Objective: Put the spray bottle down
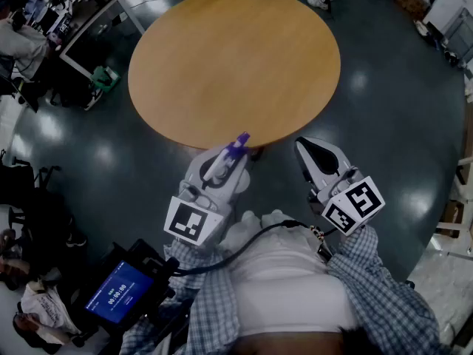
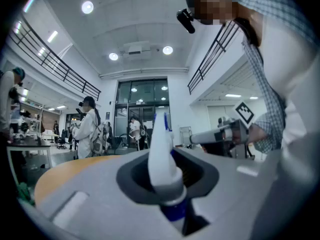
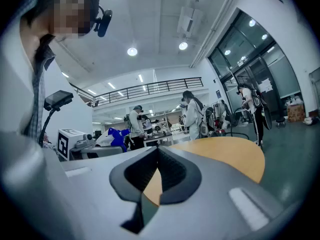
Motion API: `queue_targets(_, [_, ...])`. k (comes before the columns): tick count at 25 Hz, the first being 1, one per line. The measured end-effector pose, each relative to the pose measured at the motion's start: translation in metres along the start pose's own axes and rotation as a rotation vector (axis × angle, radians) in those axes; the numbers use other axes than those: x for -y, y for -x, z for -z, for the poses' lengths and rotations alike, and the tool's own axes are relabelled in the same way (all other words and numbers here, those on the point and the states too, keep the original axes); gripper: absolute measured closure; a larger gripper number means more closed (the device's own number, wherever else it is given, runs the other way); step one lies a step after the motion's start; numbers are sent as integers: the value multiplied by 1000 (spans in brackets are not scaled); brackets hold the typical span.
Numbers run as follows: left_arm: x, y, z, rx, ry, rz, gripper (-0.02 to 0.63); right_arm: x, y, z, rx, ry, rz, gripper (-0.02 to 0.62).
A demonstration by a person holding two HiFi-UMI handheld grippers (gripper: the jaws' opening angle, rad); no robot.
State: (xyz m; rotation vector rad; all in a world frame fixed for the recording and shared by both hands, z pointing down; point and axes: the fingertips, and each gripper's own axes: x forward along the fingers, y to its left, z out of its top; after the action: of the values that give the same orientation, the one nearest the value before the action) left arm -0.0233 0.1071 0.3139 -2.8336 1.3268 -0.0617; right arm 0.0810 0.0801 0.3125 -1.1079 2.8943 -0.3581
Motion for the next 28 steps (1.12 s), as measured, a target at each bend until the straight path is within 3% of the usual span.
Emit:
queue_targets(17, [-17,-2,-4,-9,10,-26,531,0,-8,-6,2,-24,-7,592])
queue_targets(28, [-27,-42,-15,8,-80,-79,532,44,34,8,-22,-53,25,592])
